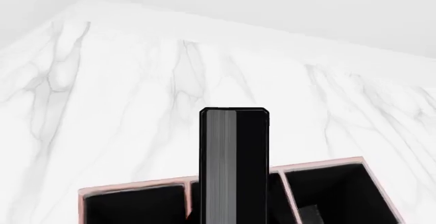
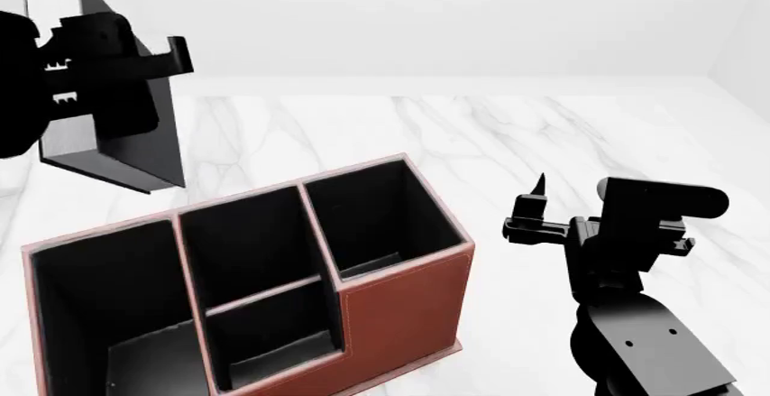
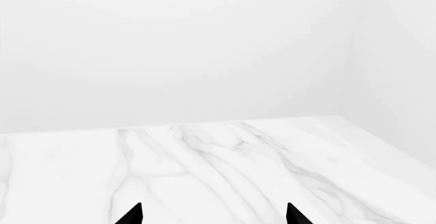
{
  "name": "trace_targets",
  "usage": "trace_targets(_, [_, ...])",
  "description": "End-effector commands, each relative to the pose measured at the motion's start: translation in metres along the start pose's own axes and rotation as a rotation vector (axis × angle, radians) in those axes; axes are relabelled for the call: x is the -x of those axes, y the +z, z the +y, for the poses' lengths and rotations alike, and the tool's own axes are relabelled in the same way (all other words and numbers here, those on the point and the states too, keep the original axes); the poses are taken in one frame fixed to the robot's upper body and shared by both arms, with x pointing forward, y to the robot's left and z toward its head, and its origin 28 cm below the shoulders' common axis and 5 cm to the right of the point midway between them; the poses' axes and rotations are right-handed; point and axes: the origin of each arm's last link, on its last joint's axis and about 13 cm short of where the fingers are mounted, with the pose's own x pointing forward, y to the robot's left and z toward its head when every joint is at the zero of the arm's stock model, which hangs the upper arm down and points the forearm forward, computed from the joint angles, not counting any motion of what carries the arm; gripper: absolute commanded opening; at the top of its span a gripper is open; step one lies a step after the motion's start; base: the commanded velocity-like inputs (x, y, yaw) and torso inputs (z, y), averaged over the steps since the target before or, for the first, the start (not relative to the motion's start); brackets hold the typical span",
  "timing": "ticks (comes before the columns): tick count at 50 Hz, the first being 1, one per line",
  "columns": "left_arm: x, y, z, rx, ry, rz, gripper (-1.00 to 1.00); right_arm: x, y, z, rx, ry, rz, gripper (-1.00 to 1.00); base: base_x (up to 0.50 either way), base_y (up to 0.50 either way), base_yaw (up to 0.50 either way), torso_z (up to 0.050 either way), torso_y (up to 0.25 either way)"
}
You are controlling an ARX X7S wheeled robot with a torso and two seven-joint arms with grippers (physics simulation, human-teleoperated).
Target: Pick up the book and place it in the left compartment of the caddy.
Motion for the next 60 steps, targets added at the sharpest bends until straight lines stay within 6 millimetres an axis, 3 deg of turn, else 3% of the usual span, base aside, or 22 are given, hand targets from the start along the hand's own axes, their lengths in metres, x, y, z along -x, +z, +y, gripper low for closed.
trace_targets(1, [-0.014,0.015,0.004,-0.001,0.123,0.072,-1.0,-0.001,0.0,0.0,0.002,-0.007,0.0,1.0,0.0,0.0,0.0,0.0,0.0])
trace_targets(18, [-0.019,0.016,0.002,-0.009,0.125,0.177,-1.0,-0.002,0.003,0.0,0.003,-0.017,-0.004,1.0,0.0,0.0,0.0,0.001,0.001])
trace_targets(26, [-0.007,-0.002,-0.004,0.036,0.072,0.269,-1.0,-0.001,0.004,-0.001,0.005,-0.021,-0.007,1.0,0.0,0.0,0.0,0.0,0.001])
trace_targets(32, [-0.001,-0.029,-0.005,0.023,0.073,0.296,-1.0,-0.001,0.002,-0.001,0.005,-0.019,-0.002,1.0,0.0,0.0,0.0,0.0,0.0])
trace_targets(40, [-0.007,-0.055,0.003,0.022,0.128,0.323,-1.0,0.0,0.004,-0.002,0.001,-0.022,-0.004,1.0,0.0,0.0,0.0,0.0,0.001])
trace_targets(60, [-0.019,-0.069,0.015,0.059,0.203,0.364,-1.0,0.0,0.005,-0.002,-0.005,-0.021,-0.008,1.0,0.0,0.0,0.0,0.001,0.001])
